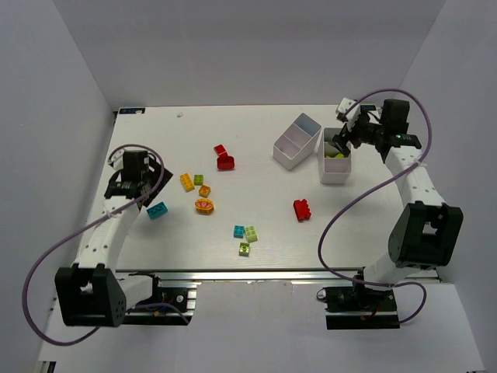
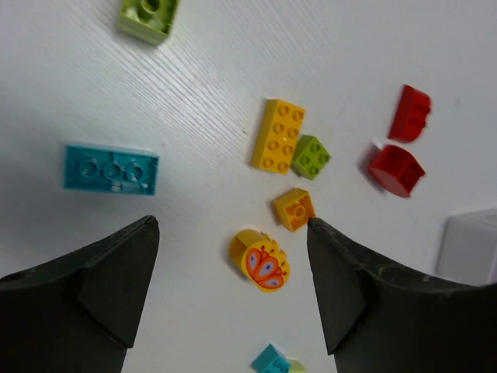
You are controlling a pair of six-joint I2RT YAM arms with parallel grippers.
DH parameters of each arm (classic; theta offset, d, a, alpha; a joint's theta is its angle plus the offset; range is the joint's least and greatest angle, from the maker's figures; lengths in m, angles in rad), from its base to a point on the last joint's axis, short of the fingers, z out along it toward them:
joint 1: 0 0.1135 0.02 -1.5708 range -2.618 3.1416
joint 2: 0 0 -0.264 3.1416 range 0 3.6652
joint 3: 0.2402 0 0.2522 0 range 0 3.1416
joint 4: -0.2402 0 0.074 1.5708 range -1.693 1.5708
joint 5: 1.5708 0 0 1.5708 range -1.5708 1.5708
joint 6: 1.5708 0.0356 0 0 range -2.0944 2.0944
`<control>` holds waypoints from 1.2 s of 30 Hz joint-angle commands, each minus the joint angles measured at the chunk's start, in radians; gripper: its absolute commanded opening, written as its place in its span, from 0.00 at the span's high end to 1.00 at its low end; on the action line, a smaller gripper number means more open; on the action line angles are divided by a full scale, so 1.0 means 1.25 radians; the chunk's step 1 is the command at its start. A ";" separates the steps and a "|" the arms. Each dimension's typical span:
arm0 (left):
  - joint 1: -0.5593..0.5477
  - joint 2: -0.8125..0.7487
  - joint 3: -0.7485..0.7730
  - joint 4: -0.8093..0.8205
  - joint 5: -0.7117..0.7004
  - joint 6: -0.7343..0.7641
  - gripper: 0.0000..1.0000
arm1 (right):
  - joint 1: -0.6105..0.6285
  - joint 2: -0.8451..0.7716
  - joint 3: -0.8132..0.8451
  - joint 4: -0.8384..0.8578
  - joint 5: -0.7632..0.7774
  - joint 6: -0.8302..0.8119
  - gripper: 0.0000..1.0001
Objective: Sort the legos into containers by color
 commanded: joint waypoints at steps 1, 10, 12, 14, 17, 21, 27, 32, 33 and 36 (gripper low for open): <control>0.017 0.073 0.094 -0.112 -0.109 0.004 0.14 | 0.008 -0.040 -0.016 0.027 -0.171 0.180 0.10; 0.046 0.337 0.279 -0.183 -0.245 0.264 0.12 | 0.084 -0.052 -0.095 -0.013 -0.245 0.237 0.73; 0.046 0.403 0.324 -0.192 -0.273 0.323 0.12 | 0.087 -0.054 -0.106 0.009 -0.244 0.262 0.64; 0.046 0.432 0.340 -0.185 -0.286 0.357 0.11 | 0.089 -0.058 -0.123 0.036 -0.243 0.291 0.57; 0.050 0.456 0.334 -0.140 -0.288 0.419 0.10 | 0.095 -0.066 -0.136 0.039 -0.239 0.291 0.50; 0.064 0.478 0.318 -0.066 -0.239 0.471 0.11 | 0.097 -0.067 -0.140 0.035 -0.237 0.289 0.48; 0.087 0.538 0.319 -0.012 -0.177 0.479 0.26 | 0.097 -0.068 -0.137 0.022 -0.228 0.278 0.48; 0.107 0.580 0.330 0.001 -0.137 0.470 0.36 | 0.097 -0.067 -0.128 0.019 -0.223 0.279 0.48; 0.109 0.585 0.328 0.009 -0.134 0.468 0.37 | 0.097 -0.066 -0.127 0.019 -0.223 0.279 0.48; 0.120 0.584 0.319 0.023 -0.118 0.466 0.45 | 0.098 -0.067 -0.124 0.014 -0.222 0.279 0.48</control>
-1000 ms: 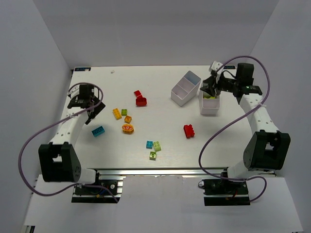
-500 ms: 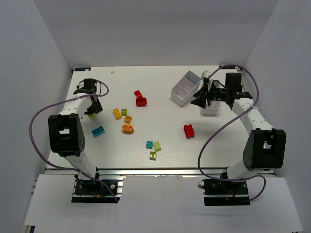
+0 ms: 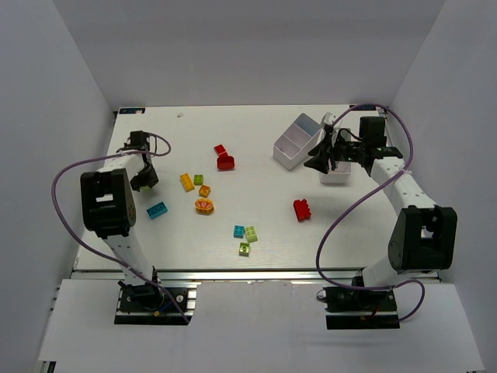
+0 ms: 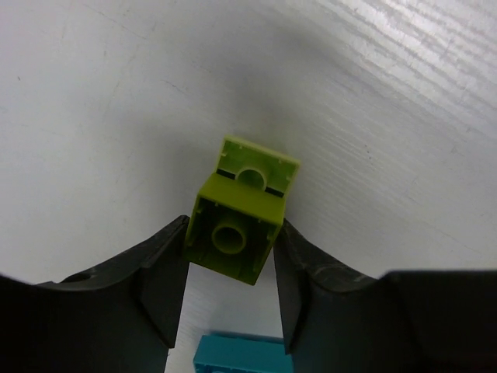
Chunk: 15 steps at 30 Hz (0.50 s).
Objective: Sort the legos into containers by color
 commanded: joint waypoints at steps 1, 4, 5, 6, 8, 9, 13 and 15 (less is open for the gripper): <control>0.018 -0.023 0.004 0.041 0.037 0.001 0.48 | 0.002 -0.018 0.014 0.000 -0.007 0.004 0.48; 0.020 -0.035 0.000 0.048 0.049 -0.001 0.57 | 0.002 -0.021 0.015 -0.003 -0.009 0.005 0.48; 0.021 -0.041 -0.006 0.052 0.054 -0.003 0.59 | 0.002 -0.022 0.014 -0.005 -0.009 0.004 0.49; 0.021 -0.047 -0.011 0.058 0.065 -0.004 0.61 | 0.002 -0.023 0.016 -0.005 -0.009 0.004 0.49; 0.021 -0.072 -0.025 0.064 0.085 -0.005 0.67 | 0.003 -0.024 0.014 -0.010 -0.011 0.004 0.49; 0.021 -0.083 -0.030 0.068 0.119 -0.006 0.70 | 0.004 -0.028 0.012 -0.011 -0.012 0.005 0.49; 0.021 -0.170 -0.087 0.107 0.299 -0.026 0.78 | 0.032 -0.026 0.016 -0.045 -0.024 0.003 0.49; 0.021 -0.259 -0.154 0.172 0.407 -0.069 0.80 | 0.059 -0.020 0.022 -0.087 -0.028 0.007 0.48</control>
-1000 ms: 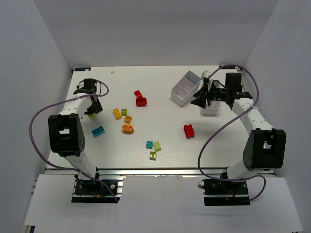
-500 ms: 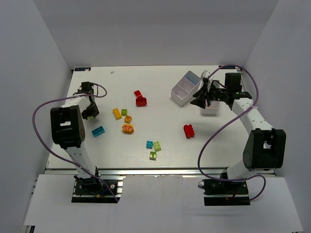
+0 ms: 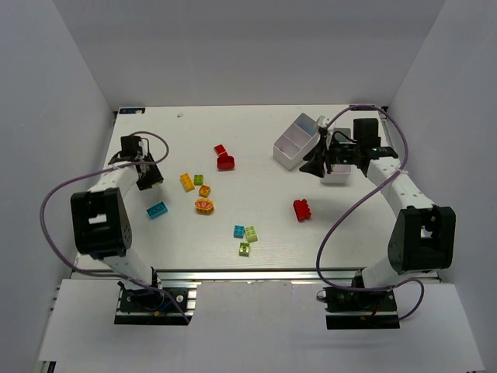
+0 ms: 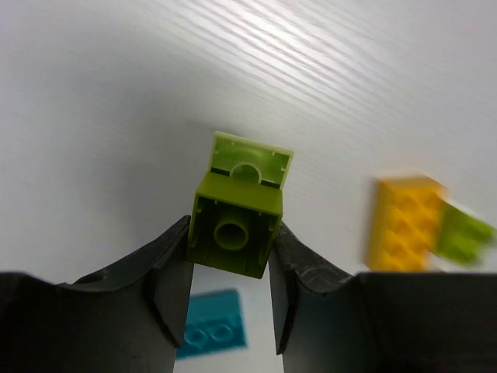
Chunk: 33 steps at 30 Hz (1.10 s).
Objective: Sort the legos into containers by color
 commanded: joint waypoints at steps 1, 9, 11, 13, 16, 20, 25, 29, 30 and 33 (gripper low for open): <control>0.000 -0.170 -0.079 0.120 0.306 -0.063 0.80 | 0.072 -0.017 0.022 -0.070 -0.030 0.017 0.47; -0.053 -0.454 -0.359 0.702 0.745 -0.417 0.82 | 0.222 0.029 -0.010 0.196 -0.133 0.498 0.25; -0.092 -0.489 -0.425 0.861 0.769 -0.478 0.83 | 0.251 0.062 -0.007 0.336 -0.168 0.683 0.17; -0.149 -0.538 -0.459 0.931 0.768 -0.497 0.84 | 0.277 0.085 0.006 0.421 -0.190 0.794 0.11; -0.199 -0.585 -0.496 0.999 0.760 -0.491 0.86 | 0.309 0.118 0.023 0.597 -0.208 0.983 0.11; -0.240 -0.613 -0.513 1.007 0.755 -0.476 0.87 | 0.336 0.154 0.038 0.758 -0.208 1.136 0.11; -0.278 -0.630 -0.517 0.982 0.740 -0.467 0.87 | 0.348 0.178 0.044 0.937 -0.207 1.285 0.11; -0.298 -0.633 -0.525 0.966 0.726 -0.457 0.86 | 0.362 0.169 0.060 0.967 -0.197 1.302 0.11; -0.301 -0.630 -0.525 0.965 0.725 -0.456 0.86 | 0.370 0.166 0.062 0.966 -0.196 1.300 0.11; -0.316 -0.618 -0.526 0.965 0.719 -0.452 0.86 | 0.384 0.164 0.078 0.918 -0.179 1.257 0.11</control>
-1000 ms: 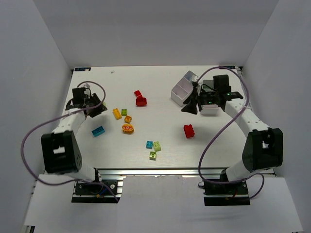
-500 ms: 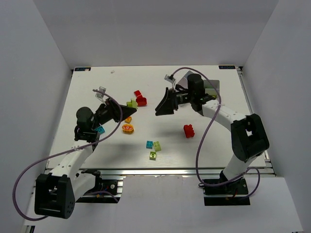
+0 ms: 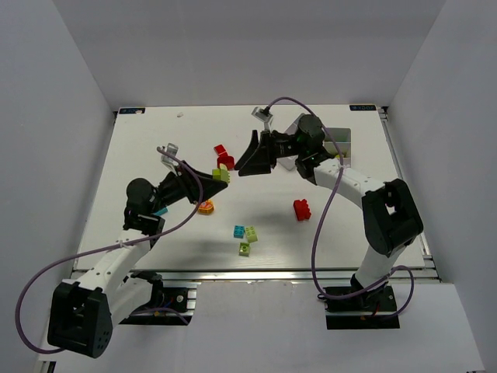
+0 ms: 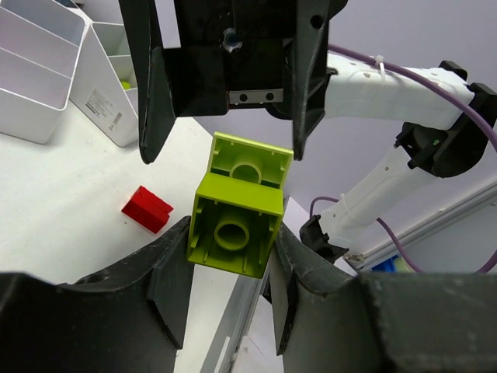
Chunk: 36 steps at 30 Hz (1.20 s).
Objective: Sort the legos into containers by color
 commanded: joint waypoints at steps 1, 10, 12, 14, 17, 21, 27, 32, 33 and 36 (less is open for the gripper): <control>-0.017 0.000 -0.003 0.009 -0.014 0.013 0.86 | 0.024 -0.017 0.049 0.024 0.013 -0.009 0.11; -0.032 0.024 -0.003 0.030 -0.022 0.004 0.86 | 0.068 -0.011 0.113 -0.164 0.052 -0.197 0.12; -0.032 0.026 -0.006 0.034 -0.023 0.003 0.86 | 0.069 -0.007 0.120 -0.165 0.050 -0.207 0.16; -0.033 0.026 -0.010 0.038 -0.022 0.002 0.86 | 0.072 -0.003 0.125 -0.175 0.051 -0.218 0.22; -0.033 0.030 -0.011 0.042 -0.023 0.001 0.86 | 0.075 -0.001 0.127 -0.197 0.050 -0.244 0.33; -0.033 0.037 -0.008 0.043 -0.023 0.002 0.85 | 0.077 -0.002 0.120 -0.207 0.043 -0.257 0.51; -0.033 0.036 0.008 0.023 -0.022 0.012 0.60 | 0.075 -0.003 0.113 -0.208 0.028 -0.267 0.81; -0.033 0.019 0.032 -0.039 -0.023 0.049 0.42 | 0.071 -0.004 0.100 -0.175 0.017 -0.243 0.89; -0.033 0.015 0.034 -0.046 -0.023 0.053 0.42 | 0.068 -0.004 0.098 -0.164 0.012 -0.234 0.90; -0.033 0.003 0.041 -0.067 -0.027 0.068 0.40 | 0.062 -0.004 0.091 -0.144 0.006 -0.216 0.91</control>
